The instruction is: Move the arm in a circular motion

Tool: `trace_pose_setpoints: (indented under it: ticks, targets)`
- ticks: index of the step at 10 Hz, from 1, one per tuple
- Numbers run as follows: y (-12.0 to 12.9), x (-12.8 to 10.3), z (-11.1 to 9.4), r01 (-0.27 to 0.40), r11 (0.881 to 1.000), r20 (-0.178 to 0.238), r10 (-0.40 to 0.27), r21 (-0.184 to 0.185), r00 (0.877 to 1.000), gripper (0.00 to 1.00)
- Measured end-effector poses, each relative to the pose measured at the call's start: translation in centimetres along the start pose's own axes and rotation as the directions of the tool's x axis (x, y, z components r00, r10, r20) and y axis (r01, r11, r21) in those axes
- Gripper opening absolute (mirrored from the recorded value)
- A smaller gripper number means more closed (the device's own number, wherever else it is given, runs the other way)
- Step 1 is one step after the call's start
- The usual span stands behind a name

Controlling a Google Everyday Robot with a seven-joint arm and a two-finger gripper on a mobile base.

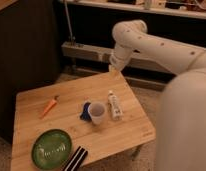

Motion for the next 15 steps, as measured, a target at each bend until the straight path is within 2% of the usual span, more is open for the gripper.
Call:
trace_pose_setpoints:
  ticks: [2,5,6,8,9,12,14,15]
  targets:
    - [1.8,-3.2,0.0,0.110,0.994,-0.020,-0.109,0.018,0.994,0.03]
    - [5.7,-4.0,0.5,0.237,0.971,-0.045,-0.236,0.023,0.971,0.03]
    - [8.7,-3.6,0.7,0.303,0.953,-0.051,-0.302,0.022,0.952,0.03]
    - [12.7,-3.0,0.9,0.378,0.926,-0.054,-0.377,0.015,0.925,0.03]
    - [15.1,-2.4,1.0,0.420,0.907,-0.055,-0.419,0.007,0.906,0.03]
    - [21.8,-0.7,1.3,0.538,0.843,-0.045,-0.538,-0.024,0.842,0.03]
    - [26.9,1.4,1.8,0.619,0.783,-0.040,-0.622,-0.066,0.782,0.03]
    - [29.1,2.9,2.3,0.644,0.759,-0.040,-0.649,-0.095,0.759,0.03]
